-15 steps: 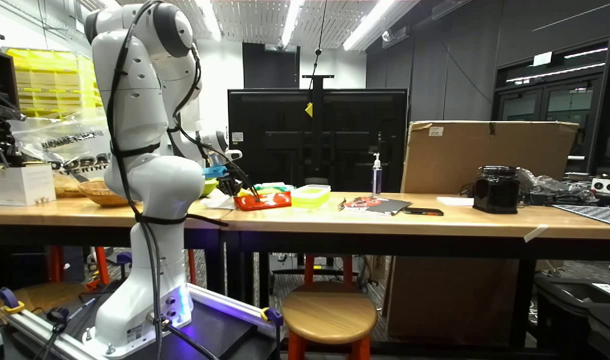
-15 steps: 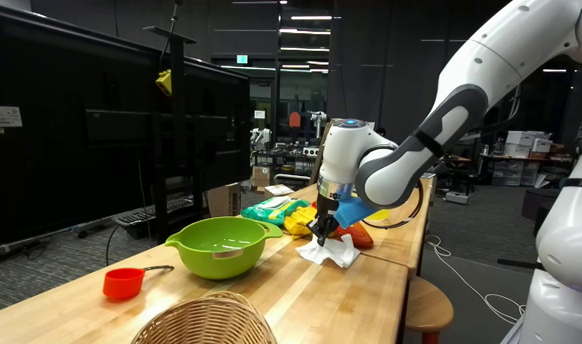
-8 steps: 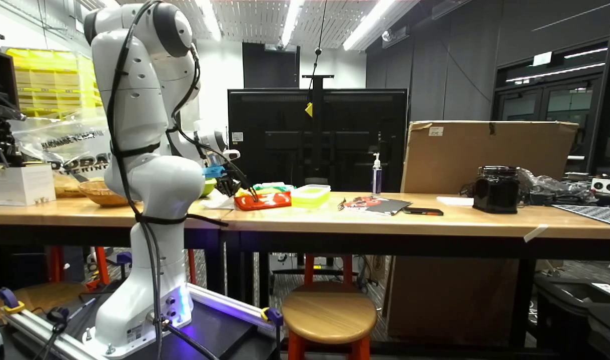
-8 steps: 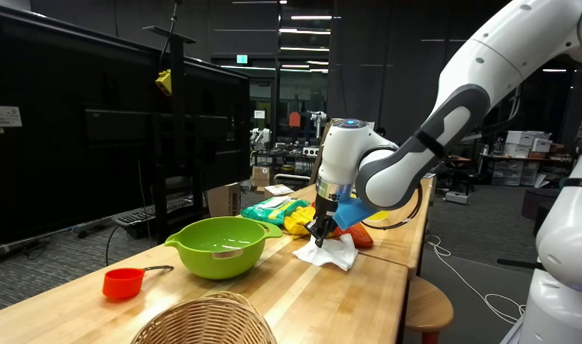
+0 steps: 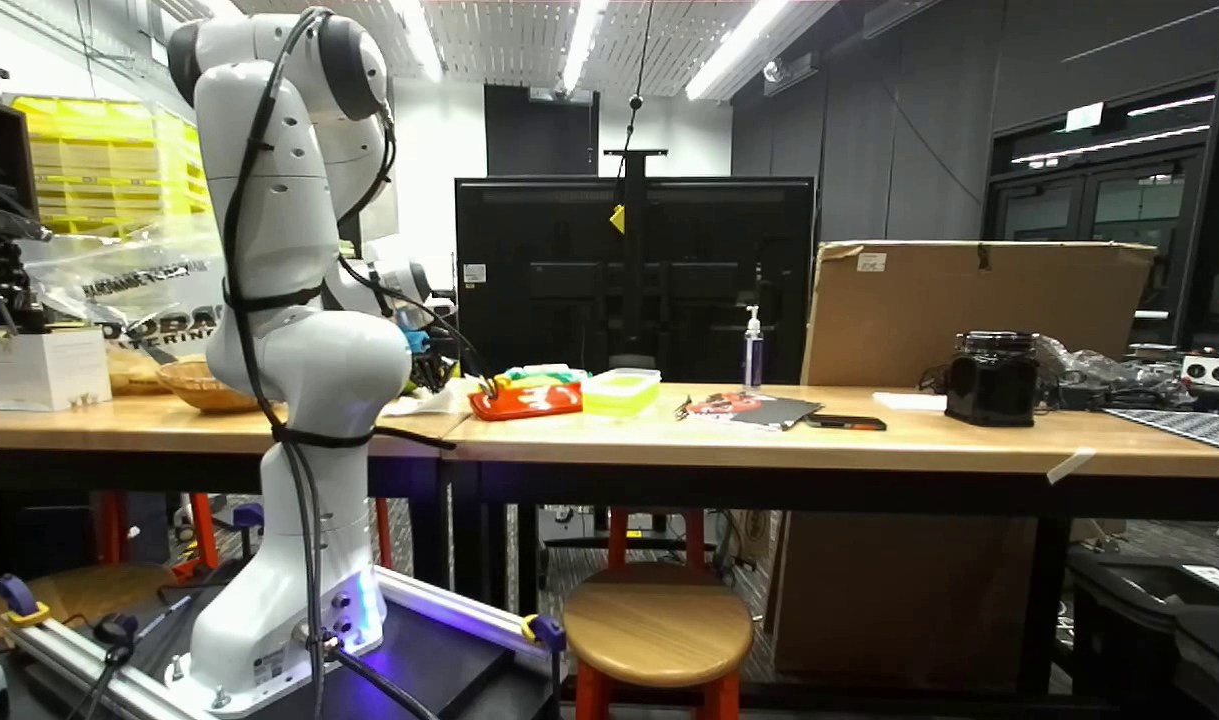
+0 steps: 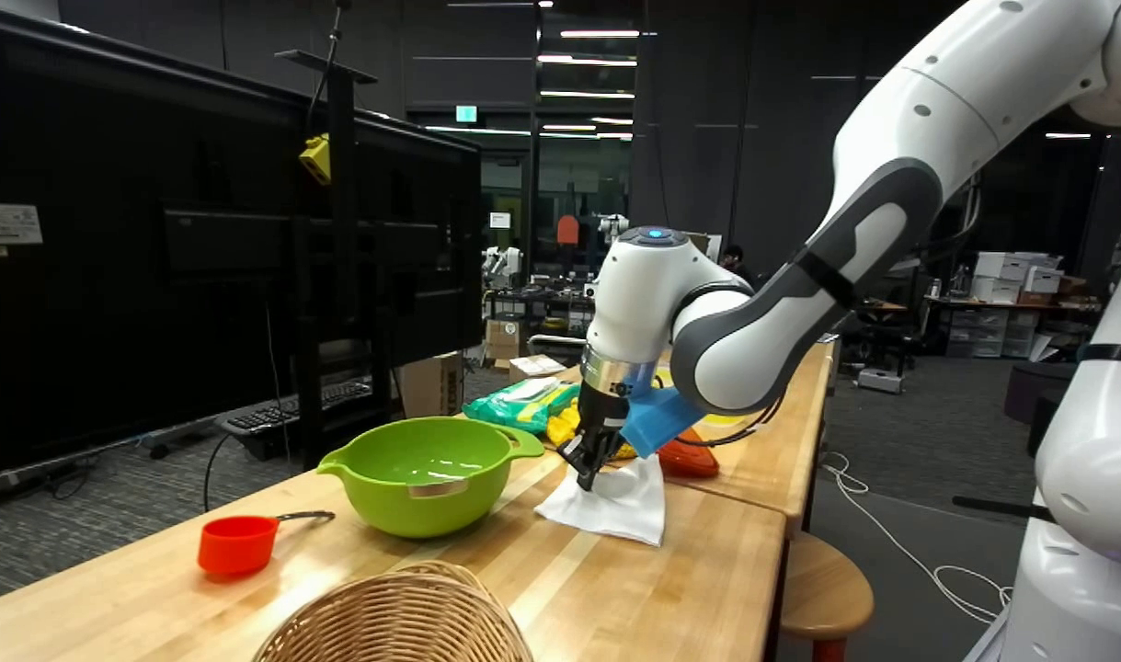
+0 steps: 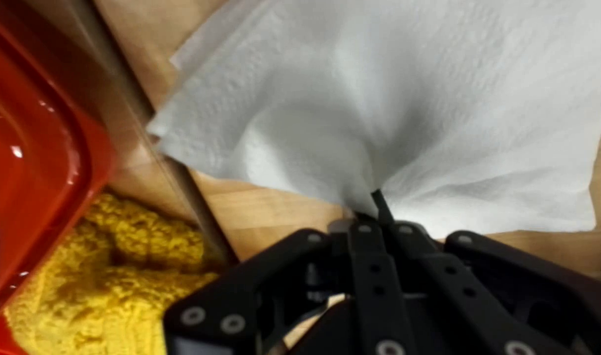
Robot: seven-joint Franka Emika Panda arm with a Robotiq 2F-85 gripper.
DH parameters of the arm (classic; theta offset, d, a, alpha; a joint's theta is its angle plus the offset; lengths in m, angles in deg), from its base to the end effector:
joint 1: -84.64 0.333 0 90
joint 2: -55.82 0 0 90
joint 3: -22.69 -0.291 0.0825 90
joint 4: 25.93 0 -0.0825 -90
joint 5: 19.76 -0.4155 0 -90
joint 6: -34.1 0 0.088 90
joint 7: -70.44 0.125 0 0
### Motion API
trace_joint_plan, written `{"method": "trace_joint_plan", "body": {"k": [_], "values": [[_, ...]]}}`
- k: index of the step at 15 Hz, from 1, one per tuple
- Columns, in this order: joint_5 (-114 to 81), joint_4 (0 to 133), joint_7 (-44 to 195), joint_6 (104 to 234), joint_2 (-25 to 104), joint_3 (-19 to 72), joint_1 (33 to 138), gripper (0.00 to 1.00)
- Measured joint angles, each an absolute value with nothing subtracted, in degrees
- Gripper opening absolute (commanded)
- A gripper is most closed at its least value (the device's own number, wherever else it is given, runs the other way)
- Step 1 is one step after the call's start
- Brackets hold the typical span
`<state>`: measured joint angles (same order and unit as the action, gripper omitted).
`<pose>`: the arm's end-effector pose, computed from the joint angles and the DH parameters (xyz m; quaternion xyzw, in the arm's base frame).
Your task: Wipe the table with the paper towel
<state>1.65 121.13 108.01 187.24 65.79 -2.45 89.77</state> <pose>0.4238 0.2489 0.2805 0.9779 0.0930 0.1810 0.0484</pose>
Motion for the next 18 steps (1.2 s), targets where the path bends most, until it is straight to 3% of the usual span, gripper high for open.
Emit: {"method": "trace_joint_plan", "body": {"k": [18], "values": [[6.14, 110.77, 103.35, 182.39, 57.08, -5.93, 91.21, 0.0]]}}
